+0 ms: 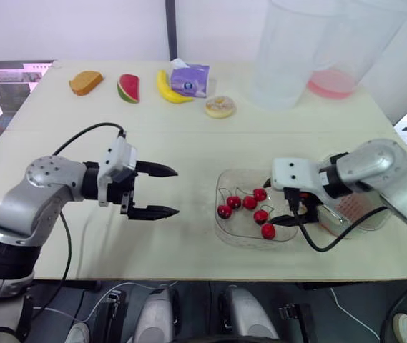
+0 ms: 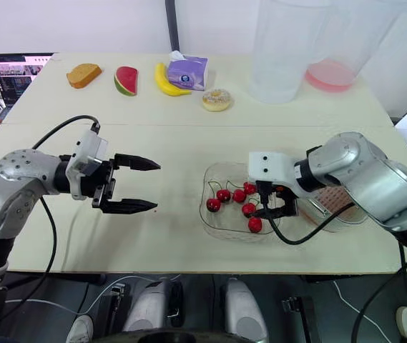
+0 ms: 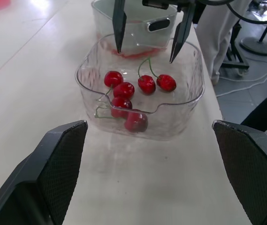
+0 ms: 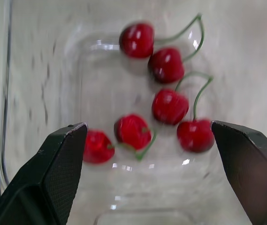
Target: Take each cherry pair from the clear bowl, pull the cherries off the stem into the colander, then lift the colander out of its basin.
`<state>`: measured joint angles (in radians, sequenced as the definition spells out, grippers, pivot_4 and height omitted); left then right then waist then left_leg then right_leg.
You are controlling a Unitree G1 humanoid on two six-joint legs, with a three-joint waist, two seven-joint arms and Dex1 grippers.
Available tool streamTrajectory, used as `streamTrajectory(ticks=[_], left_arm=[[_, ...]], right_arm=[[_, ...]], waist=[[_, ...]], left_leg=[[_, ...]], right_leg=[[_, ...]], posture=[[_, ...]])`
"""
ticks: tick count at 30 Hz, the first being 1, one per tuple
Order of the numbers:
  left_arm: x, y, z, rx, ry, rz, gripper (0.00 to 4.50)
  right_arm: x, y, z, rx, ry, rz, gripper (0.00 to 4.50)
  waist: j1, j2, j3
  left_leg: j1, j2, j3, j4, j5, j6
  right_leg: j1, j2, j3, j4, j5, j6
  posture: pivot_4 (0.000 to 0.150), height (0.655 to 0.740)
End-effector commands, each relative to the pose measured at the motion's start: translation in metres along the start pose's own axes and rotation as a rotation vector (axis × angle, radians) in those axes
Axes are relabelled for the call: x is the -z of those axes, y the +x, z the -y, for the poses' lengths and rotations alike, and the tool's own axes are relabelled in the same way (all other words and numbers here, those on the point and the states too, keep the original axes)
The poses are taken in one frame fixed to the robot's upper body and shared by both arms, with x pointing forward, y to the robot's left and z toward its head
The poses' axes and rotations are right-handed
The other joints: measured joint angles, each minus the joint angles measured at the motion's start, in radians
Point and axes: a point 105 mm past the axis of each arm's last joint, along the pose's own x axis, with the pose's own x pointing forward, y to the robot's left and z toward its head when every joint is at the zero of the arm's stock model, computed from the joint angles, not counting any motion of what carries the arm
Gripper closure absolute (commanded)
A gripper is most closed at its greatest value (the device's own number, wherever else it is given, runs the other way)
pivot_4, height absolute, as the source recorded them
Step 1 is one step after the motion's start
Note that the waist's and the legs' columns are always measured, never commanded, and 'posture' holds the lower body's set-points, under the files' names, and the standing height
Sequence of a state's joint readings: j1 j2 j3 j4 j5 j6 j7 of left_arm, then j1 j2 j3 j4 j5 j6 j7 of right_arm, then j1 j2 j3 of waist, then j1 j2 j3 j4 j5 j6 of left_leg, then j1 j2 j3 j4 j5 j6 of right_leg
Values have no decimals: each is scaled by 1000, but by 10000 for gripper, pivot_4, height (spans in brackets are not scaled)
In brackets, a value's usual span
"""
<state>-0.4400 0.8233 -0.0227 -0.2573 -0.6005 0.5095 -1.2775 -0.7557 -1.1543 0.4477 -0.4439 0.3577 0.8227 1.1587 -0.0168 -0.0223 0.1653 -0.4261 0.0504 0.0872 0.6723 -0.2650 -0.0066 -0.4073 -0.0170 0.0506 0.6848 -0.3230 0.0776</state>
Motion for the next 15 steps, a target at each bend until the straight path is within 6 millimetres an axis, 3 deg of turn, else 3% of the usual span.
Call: streamTrajectory(ticks=[1, 8, 11, 15], left_arm=[[-10, -3, 0, -7, 51, 6, 0], [-10, -3, 0, -14, 53, 3, 0], [-10, -4, 0, -20, 52, 1, 0], [-9, -4, -1, -19, 51, 0, 0]], right_arm=[[-2, -8, 15, 82, 41, -13, 377], [-1, -5, 16, 106, 151, -18, 377], [-5, -8, 1, 70, 154, -12, 377], [-3, -11, -15, 0, 32, -56, 377]], waist=[[0, 0, 0], [3, 0, 0], [4, 0, 0], [3, 0, 0]], left_leg=[[0, 0, 0, 0, 0, 0], [-1, 0, -1, 5, -1, 1], [-1, 0, -1, 6, -1, 2], [-1, 0, -1, 6, -1, 2]], right_leg=[[0, 0, 0, 0, 0, 0], [1, 0, -1, 2, 0, 0], [1, 0, -1, 2, 0, 0], [2, -1, -1, 2, 0, 0]], posture=[[1500, 7400], [1500, 7400], [1500, 7400], [1500, 7400]])
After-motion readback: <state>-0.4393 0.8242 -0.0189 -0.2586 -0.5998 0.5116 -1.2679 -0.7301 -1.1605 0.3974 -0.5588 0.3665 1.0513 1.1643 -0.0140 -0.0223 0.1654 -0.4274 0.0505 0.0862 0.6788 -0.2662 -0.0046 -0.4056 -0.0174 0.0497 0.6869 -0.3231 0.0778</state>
